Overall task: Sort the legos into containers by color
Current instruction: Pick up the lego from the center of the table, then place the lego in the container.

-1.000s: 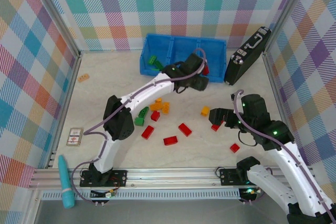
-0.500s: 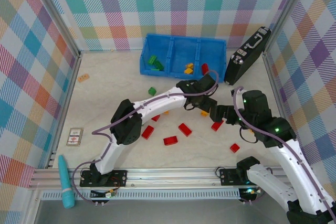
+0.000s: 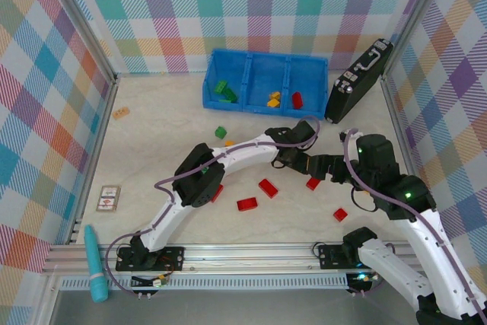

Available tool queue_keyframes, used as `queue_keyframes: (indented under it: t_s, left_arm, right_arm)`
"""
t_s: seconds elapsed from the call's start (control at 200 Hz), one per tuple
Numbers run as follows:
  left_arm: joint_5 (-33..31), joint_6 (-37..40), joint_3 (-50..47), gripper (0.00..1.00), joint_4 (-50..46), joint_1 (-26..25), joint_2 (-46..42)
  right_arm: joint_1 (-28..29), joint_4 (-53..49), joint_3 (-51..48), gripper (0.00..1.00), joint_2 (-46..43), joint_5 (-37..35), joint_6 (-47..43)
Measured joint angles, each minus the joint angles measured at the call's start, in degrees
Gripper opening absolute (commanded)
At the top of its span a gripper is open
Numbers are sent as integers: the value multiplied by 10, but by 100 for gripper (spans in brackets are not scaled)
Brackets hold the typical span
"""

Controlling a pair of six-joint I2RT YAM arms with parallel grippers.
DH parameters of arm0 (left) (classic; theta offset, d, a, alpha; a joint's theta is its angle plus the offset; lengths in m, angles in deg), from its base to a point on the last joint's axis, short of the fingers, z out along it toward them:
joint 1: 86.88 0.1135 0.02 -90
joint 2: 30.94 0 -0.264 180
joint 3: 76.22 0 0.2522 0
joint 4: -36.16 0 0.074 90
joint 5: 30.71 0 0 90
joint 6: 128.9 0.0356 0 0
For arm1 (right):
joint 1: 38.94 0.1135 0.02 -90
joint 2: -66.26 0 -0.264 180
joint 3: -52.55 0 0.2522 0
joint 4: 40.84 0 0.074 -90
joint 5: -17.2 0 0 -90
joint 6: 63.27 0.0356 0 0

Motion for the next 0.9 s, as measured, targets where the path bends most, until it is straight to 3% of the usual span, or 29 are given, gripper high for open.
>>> queue_keyframes:
  t_s: [0.33, 0.615, 0.9]
  left_arm:
    - [-3, -18, 11, 38, -3, 0, 17]
    - [-28, -17, 9, 35, -4, 21, 12]
    - [-88, 14, 34, 34, 0, 128, -60]
  right_arm:
    - [0, -7, -10, 99, -9, -5, 0]
    - [0, -16, -11, 99, -17, -16, 0]
    - [0, -19, -13, 99, -21, -28, 1]
